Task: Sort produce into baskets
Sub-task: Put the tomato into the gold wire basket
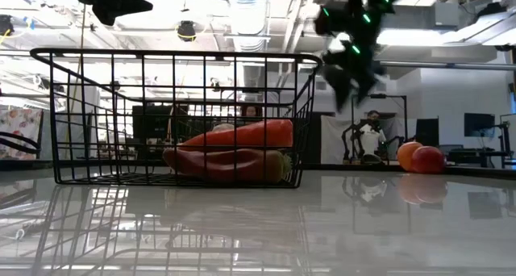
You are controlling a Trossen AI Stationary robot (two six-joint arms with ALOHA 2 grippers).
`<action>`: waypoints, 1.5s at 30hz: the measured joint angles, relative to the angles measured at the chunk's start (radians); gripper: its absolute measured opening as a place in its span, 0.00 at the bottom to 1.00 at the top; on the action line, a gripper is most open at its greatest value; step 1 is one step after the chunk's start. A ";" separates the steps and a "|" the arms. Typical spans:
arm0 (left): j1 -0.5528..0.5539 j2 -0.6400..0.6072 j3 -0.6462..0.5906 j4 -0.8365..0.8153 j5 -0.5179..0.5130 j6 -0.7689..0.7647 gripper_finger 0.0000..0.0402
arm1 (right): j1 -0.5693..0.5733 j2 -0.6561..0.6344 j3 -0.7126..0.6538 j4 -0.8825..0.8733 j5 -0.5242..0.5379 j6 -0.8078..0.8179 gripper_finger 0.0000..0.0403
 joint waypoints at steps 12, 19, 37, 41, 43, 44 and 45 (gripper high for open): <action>0.000 0.000 0.000 0.009 -0.011 0.006 0.62 | -0.293 -0.195 -0.394 0.146 0.011 0.140 0.97; 0.000 0.000 0.000 0.009 -0.012 0.006 0.62 | -0.330 -0.227 -0.458 0.198 0.085 0.115 0.97; 0.000 0.000 0.000 0.003 -0.005 0.006 0.62 | -0.310 -0.140 -0.503 0.297 0.076 0.161 0.95; 0.000 0.000 0.000 0.005 -0.005 0.006 0.62 | -0.213 -0.159 -0.503 0.295 0.045 0.183 0.94; 0.000 0.000 0.000 0.005 -0.005 0.006 0.62 | -0.152 -0.179 -0.504 0.288 0.025 0.223 0.94; 0.000 0.000 0.000 0.006 -0.006 0.006 0.62 | -0.122 -0.188 -0.504 0.285 0.012 0.248 0.93; 0.000 0.000 0.000 0.008 -0.007 0.006 0.62 | -0.089 -0.199 -0.504 0.284 -0.008 0.270 0.93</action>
